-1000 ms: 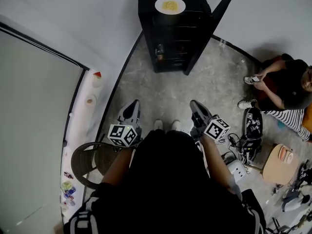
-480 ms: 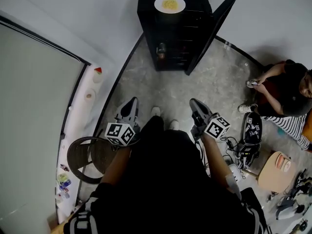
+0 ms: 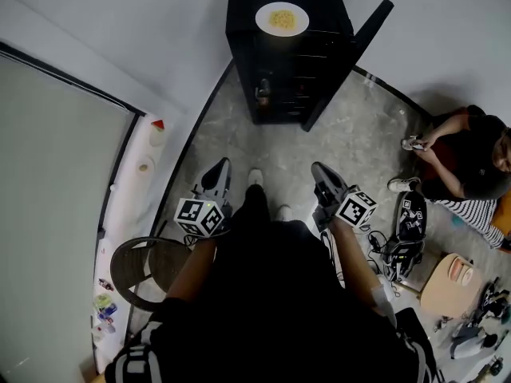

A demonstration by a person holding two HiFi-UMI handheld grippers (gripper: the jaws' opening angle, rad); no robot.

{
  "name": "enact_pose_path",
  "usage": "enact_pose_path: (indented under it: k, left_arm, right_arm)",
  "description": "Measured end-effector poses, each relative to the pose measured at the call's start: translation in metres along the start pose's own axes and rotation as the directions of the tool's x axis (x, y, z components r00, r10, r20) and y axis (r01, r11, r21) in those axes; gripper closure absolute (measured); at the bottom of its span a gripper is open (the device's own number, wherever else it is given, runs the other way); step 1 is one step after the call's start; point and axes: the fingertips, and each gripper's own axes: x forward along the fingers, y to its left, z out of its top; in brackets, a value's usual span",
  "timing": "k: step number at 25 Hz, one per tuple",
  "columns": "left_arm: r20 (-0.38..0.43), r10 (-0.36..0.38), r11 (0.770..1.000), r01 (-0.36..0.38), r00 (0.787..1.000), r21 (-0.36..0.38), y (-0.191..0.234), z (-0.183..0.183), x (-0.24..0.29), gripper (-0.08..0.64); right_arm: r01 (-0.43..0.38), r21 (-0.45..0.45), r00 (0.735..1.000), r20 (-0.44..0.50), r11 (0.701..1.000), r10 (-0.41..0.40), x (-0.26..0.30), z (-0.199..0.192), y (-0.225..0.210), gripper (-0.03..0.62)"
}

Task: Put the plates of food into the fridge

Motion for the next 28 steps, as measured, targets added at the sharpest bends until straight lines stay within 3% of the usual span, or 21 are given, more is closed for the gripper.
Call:
enact_pose_path:
  k: [13, 28]
  left_arm:
    - [-0.026, -0.085, 0.996, 0.084, 0.996, -0.019, 0.073, 0.044, 0.084, 0.540]
    - [-0.067, -0.181, 0.983, 0.178, 0.981, -0.046, 0.141, 0.074, 0.128, 0.540]
  right_arm:
    - [0.055, 0.017, 0.998, 0.023, 0.998, -0.056, 0.099, 0.037, -0.011, 0.568]
    - [0.112, 0.043, 0.991, 0.070, 0.993, -0.115, 0.175, 0.057, -0.002, 0.568]
